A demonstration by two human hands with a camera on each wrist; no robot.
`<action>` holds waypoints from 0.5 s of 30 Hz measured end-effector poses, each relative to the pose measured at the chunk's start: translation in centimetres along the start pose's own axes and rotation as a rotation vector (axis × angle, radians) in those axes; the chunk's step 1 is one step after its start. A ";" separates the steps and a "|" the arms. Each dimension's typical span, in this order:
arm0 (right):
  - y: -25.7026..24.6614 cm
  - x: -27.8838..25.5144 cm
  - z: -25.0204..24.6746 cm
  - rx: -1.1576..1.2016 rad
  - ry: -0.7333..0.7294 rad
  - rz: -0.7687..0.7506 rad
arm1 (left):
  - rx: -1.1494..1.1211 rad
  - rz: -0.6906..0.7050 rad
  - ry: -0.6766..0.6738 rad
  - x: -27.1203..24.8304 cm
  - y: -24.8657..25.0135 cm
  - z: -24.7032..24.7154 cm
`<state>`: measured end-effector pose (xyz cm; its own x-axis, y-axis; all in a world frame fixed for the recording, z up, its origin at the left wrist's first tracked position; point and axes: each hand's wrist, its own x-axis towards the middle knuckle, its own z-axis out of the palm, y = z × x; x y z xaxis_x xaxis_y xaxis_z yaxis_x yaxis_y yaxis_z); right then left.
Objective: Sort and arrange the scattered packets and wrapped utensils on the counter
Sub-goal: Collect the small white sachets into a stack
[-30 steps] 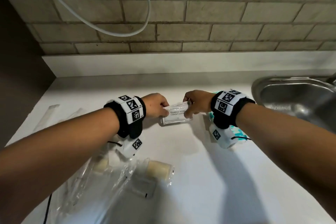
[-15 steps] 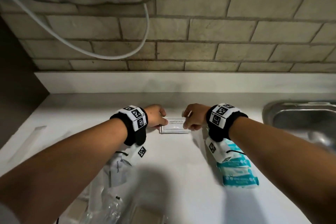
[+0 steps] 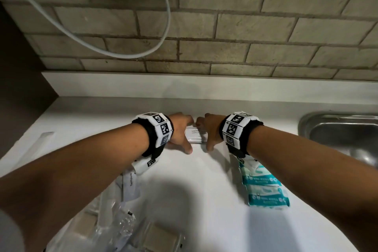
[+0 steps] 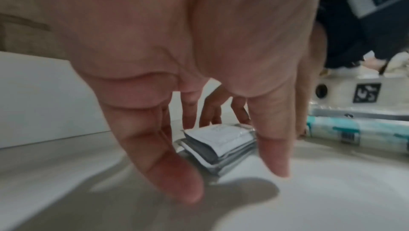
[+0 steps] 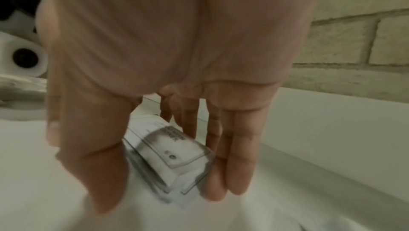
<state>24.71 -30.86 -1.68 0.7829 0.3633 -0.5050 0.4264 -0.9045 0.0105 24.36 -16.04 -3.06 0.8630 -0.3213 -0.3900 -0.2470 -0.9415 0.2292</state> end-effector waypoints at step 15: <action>0.6 1.6 0.5 0.050 0.036 0.013 | 0.102 -0.040 -0.021 1.2 1.8 -0.3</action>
<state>26.00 -30.89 -2.87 0.8042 0.3585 -0.4741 0.3940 -0.9187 -0.0266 25.08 -18.07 -2.80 0.8638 -0.2842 -0.4160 -0.2571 -0.9588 0.1212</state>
